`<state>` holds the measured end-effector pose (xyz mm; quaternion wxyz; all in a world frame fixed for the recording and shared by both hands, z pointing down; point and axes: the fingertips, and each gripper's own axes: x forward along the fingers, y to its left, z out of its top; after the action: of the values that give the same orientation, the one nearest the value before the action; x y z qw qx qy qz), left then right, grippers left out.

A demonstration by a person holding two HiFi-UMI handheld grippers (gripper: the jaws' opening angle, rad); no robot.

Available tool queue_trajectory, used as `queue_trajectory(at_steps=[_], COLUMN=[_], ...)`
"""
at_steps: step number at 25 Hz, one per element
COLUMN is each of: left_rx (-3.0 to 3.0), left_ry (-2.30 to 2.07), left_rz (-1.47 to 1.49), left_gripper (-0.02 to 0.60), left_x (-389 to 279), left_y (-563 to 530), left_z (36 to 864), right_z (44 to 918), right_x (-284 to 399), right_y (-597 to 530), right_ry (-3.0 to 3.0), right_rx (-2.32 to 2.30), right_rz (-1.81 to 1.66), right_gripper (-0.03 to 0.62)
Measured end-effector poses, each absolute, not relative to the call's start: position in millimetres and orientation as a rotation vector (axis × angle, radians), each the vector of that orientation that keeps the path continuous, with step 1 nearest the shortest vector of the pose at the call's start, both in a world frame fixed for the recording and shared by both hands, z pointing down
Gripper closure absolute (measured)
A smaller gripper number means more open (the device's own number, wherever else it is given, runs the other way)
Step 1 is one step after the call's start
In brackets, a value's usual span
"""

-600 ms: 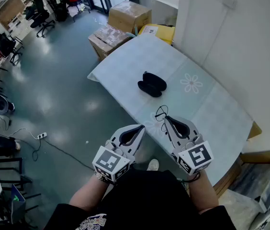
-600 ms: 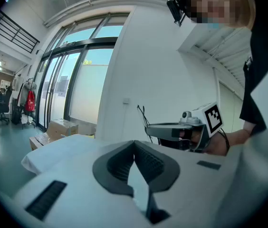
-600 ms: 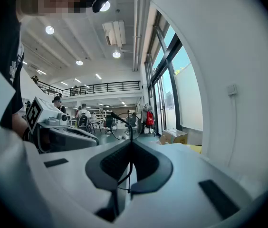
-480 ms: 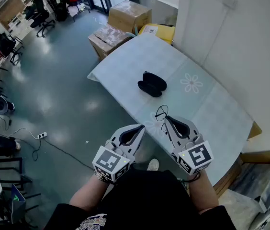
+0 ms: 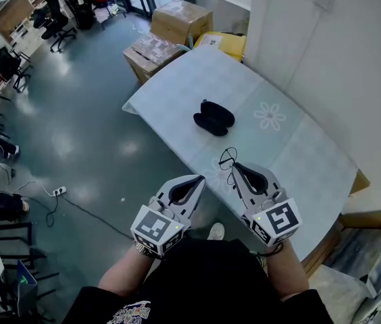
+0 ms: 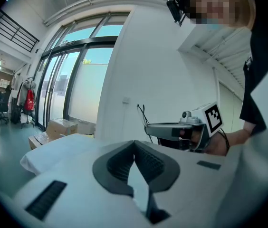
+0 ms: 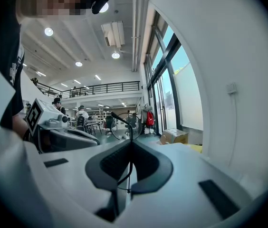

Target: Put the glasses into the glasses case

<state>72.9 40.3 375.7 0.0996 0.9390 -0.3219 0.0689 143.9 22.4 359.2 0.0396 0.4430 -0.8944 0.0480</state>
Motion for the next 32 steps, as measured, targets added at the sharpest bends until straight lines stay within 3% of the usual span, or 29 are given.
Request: queue_trajectory(at_steps=[12,32], left_rx=[2.784,2.74], left_ry=[-0.943,-0.992], left_rz=[0.212,0.2], left_gripper=[0.554,0.554], left_x=[67.7,-1.8], left_y=[41.9,21.5], left_z=[375.7,374.9], right_z=[361.6,359.9], right_x=[137.3,67.6], right_y=[22.8,-1.0], right_ry=[-2.741,-2.755], right_rx=[1.354,1.295], right_rz=[0.165,0.182], right_gripper=[0.568,0.568])
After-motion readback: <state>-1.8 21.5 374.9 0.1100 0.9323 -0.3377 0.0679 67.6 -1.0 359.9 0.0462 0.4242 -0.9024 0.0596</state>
